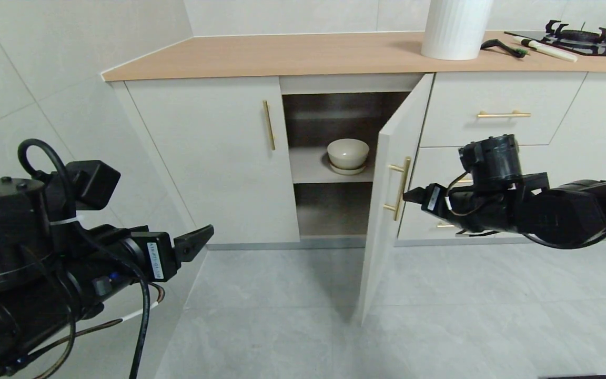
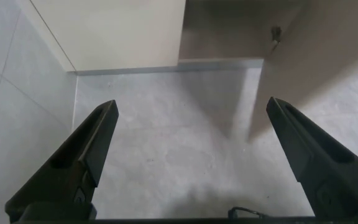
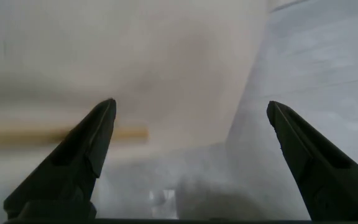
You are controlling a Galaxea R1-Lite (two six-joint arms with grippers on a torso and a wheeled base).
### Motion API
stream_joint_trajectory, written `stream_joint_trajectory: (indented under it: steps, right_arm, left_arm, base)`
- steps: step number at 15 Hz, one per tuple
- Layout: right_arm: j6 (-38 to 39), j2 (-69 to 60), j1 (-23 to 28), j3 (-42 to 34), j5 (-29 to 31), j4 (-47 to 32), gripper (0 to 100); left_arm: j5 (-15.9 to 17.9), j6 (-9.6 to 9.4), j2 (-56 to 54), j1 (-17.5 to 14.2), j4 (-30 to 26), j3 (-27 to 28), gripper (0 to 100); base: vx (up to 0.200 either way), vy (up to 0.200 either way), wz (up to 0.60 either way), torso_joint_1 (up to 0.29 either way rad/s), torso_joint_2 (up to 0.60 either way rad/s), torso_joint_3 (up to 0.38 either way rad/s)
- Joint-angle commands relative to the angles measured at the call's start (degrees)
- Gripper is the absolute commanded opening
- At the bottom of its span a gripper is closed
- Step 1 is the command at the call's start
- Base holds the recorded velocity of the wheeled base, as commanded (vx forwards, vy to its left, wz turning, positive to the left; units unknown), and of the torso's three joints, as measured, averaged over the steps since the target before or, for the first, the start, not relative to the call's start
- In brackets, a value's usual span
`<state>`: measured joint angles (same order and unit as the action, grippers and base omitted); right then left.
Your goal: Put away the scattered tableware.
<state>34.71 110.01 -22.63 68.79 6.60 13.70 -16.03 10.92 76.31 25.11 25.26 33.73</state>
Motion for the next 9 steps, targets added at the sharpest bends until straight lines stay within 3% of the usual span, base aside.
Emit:
stream_joint_trajectory:
  steps: [1,4,9]
  right_arm:
    - [0.2,2.8,-2.5,0.8,0.2,1.2,100]
    - [-0.1,7.2,-3.0,2.0,0.6,9.2,100]
    - [2.9,13.4,-3.0,11.5,0.7,9.9,100]
  left_arm:
    - [-0.1,0.06,-1.3,0.1,0.0,-0.4,100]
    - [-0.3,-0.11,-1.3,0.4,-0.3,-0.6,100]
    - [-0.8,-0.11,-0.9,0.5,-0.6,-0.5,100]
  base:
    - [0.000,0.000,0.00,0.000,0.00,0.000]
    - [0.000,0.000,0.00,0.000,0.00,0.000]
    - [0.000,0.000,0.00,0.000,0.00,0.000]
